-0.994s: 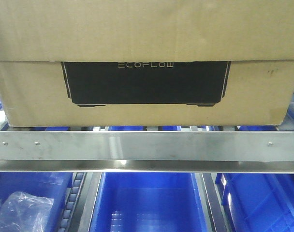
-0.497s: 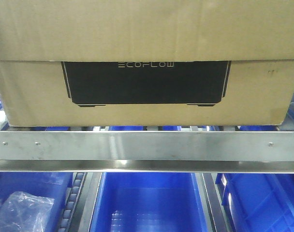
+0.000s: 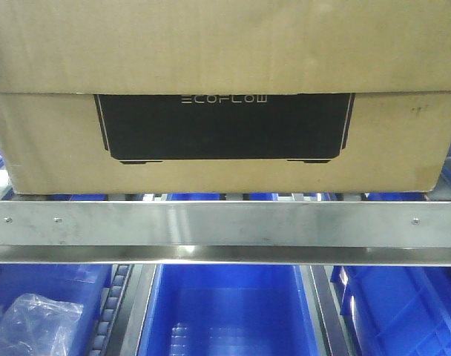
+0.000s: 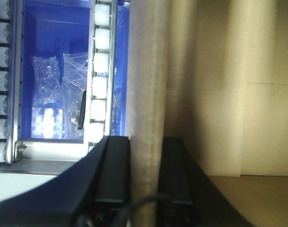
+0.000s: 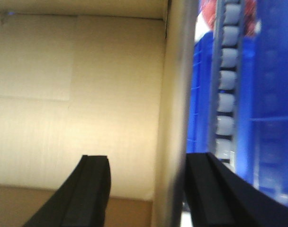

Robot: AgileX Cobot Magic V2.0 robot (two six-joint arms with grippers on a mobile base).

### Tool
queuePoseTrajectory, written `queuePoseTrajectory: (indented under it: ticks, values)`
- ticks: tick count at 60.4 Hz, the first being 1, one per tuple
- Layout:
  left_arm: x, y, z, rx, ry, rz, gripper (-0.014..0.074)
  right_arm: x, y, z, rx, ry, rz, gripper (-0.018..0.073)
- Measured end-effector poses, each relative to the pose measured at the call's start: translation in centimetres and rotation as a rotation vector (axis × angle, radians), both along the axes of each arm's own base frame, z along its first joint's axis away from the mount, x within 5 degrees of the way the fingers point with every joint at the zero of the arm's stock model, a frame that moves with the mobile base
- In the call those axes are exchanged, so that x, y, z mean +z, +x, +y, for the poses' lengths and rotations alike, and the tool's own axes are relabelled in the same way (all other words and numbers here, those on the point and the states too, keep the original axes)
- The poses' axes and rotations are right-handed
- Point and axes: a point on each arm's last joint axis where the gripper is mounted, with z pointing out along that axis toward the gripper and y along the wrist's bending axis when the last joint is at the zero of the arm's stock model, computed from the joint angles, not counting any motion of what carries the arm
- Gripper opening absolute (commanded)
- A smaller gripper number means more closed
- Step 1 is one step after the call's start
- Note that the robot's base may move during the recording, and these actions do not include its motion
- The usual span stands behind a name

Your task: Grab box from left shelf to table start

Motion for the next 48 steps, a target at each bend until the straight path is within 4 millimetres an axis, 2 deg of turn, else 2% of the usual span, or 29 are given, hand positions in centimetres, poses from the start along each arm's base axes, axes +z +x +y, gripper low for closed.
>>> queuePoseTrajectory:
  ticks: [11,48]
  values:
    - [0.0,0.0,0.0,0.0,0.0,0.0,-0.0085,-0.5,0.6,-0.4,-0.01,0.003,0.027,0.0456]
    - [0.0,0.0,0.0,0.0,0.0,0.0,-0.0085,-0.2,0.5,-1.3,-0.024,-0.01,0.039,0.0456]
